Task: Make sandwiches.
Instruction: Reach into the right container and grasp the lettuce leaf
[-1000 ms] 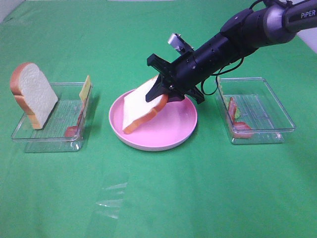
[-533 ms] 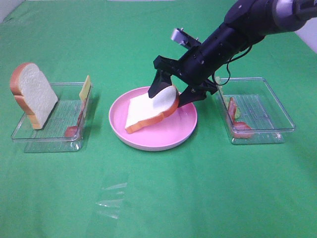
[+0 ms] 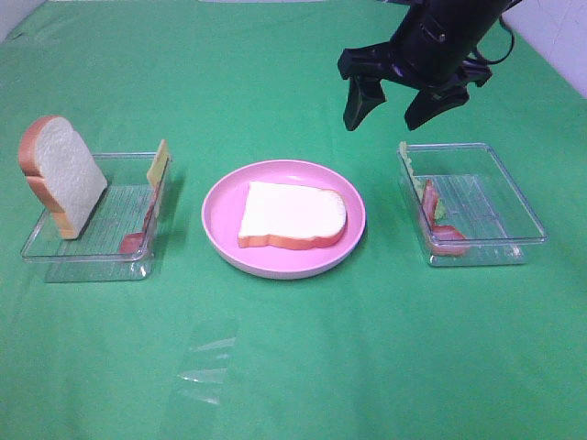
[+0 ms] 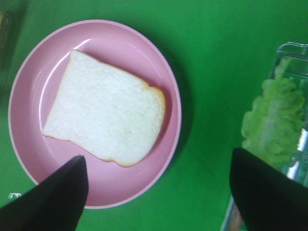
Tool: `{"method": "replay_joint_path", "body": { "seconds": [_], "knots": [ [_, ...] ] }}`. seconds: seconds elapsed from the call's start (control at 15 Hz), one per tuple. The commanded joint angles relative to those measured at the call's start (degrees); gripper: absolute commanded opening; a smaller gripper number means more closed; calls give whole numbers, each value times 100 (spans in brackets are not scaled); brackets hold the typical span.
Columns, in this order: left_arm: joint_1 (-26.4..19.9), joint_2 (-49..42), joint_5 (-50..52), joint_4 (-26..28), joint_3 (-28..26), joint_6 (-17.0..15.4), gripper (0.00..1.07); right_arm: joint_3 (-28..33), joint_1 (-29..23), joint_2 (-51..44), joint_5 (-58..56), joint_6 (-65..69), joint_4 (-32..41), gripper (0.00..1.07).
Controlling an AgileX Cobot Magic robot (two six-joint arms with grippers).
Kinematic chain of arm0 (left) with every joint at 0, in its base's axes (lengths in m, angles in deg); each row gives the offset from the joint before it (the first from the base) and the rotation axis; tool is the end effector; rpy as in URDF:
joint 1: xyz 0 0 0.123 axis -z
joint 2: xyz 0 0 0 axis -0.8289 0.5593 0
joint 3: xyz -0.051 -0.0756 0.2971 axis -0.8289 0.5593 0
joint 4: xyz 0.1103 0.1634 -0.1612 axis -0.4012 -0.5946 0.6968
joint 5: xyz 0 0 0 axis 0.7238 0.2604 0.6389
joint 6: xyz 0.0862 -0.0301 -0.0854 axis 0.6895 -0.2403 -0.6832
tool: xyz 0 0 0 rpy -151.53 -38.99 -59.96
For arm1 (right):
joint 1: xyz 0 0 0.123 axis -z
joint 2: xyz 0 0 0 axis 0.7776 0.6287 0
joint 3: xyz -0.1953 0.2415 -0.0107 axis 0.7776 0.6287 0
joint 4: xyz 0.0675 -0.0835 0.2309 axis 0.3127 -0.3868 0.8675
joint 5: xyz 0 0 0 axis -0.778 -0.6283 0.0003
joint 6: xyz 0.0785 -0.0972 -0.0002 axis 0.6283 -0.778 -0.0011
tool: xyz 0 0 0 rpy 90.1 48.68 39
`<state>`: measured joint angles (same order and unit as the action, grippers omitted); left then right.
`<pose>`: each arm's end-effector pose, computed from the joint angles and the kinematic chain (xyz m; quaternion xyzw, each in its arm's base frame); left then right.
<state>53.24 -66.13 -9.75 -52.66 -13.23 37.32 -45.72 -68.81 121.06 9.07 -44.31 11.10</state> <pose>-0.0025 -0.0200 0.2685 0.0355 0.8484 -0.0463 0.5262 0.4250 0.1557 0.2364 -0.1323 0.9662 0.1114 0.1913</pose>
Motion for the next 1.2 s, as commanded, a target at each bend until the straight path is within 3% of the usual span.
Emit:
{"method": "replay_joint_path", "body": {
  "seconds": [0.07,0.27,0.53,1.2],
  "knots": [
    [29,-17,57,63,23,-11,98,-229,143,6,-361,235,-498,79],
    [29,-17,57,57,23,-17,98,-911,521,435,-762,264,-539,79],
    [29,-17,57,57,23,-17,98,-1650,596,1123,-1054,264,-550,79],
    [29,-17,57,57,23,-17,98,-1644,596,1856,-1215,241,-493,78]
  ]
}}
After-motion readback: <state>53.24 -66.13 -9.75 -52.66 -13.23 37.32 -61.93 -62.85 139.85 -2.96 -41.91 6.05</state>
